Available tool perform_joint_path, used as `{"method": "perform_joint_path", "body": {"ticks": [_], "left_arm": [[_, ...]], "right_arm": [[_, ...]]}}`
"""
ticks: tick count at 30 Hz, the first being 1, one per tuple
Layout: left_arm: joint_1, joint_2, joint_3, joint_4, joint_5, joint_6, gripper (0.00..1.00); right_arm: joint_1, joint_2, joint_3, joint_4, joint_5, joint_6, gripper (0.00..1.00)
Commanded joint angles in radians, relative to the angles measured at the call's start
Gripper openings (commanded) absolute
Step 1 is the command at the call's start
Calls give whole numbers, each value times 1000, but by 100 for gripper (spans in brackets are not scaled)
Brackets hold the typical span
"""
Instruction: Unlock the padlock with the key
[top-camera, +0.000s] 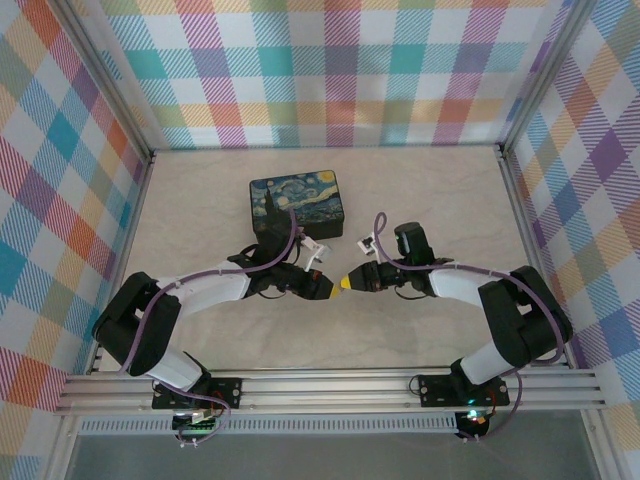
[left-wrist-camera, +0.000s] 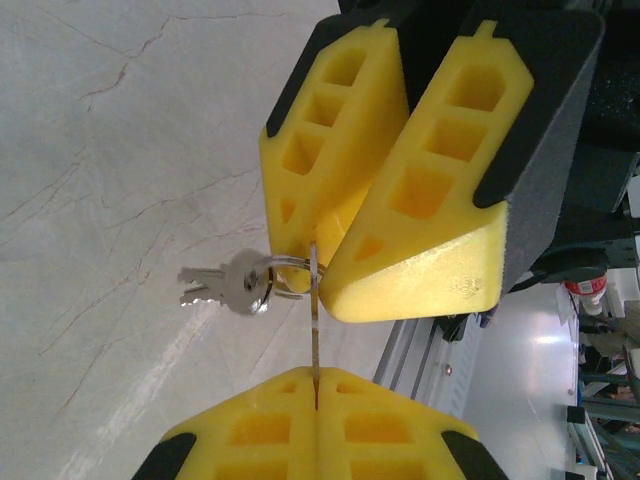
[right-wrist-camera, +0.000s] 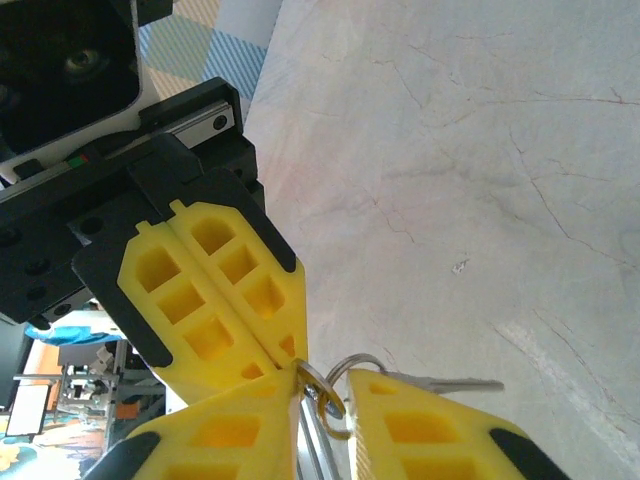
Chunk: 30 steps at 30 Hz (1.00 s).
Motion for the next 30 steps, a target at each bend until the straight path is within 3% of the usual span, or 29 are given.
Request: {"method": "perform_joint_path", "body": {"ticks": [1,8,19,25,30], "left_arm": [[7,-20,-21,8,21,20,0],[14,-26,-33,13,-12,16,0],[42,-3,-18,45,-14,-9,1],[47,2,-25,98,-30,-65,28],[51,-12,-45,124,-59,-93,37]], "right_arm": [[-1,-25,-22,48,-37,10,16],[-2,-24,-44,52,-31,28,7],[-1,-3,-82,217,-11,189,0],[-1,17,-100,313,34,331,0],[-1,31,-88,321,65,385,0]]}}
